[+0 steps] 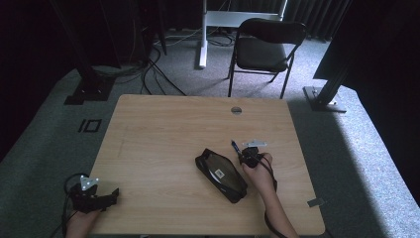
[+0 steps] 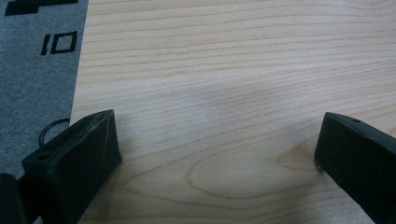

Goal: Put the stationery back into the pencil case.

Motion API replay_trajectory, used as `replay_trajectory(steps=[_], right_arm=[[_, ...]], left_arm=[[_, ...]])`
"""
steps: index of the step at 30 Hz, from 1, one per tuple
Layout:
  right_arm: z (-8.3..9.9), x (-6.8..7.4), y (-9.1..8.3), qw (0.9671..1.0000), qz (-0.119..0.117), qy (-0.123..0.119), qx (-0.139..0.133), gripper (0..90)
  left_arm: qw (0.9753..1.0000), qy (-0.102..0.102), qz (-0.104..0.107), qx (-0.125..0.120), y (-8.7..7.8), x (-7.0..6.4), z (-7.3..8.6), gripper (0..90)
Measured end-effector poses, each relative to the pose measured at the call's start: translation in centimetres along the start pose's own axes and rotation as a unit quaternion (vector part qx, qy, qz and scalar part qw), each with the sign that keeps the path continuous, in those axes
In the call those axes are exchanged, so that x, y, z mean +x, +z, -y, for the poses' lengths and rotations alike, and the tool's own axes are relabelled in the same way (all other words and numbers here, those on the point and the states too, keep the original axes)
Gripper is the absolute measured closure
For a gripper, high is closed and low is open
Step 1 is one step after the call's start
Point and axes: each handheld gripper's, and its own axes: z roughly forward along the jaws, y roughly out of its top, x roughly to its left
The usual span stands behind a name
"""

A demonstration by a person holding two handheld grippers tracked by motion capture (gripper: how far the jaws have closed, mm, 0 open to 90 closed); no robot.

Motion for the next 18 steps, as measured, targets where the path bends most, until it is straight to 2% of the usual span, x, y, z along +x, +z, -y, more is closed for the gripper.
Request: replay_trajectory(steps=[2, 5, 11, 18], right_arm=[[-0.1, 0.0, 0.0, 1.0000, 0.000, 0.003, 0.002, 79.2], [-0.1, -0.5, 0.0, 0.9994, -0.012, 0.032, 0.002, 79.4], [0.1, -1.0, -0.6, 0.9988, -0.017, 0.045, 0.006, 79.3], [-0.7, -1.4, -2.3, 0.9984, -0.025, 0.051, -0.010, 79.4]], left_arm=[[1.0000, 0.000, 0.000, 0.000, 0.0, 0.0, 0.0, 0.3], [1.0000, 0.000, 0.000, 0.000, 0.0, 0.0, 0.0, 0.3], [1.0000, 0.000, 0.000, 0.000, 0.0, 0.0, 0.0, 0.3], [1.0000, 0.000, 0.000, 0.000, 0.0, 0.0, 0.0, 0.3]])
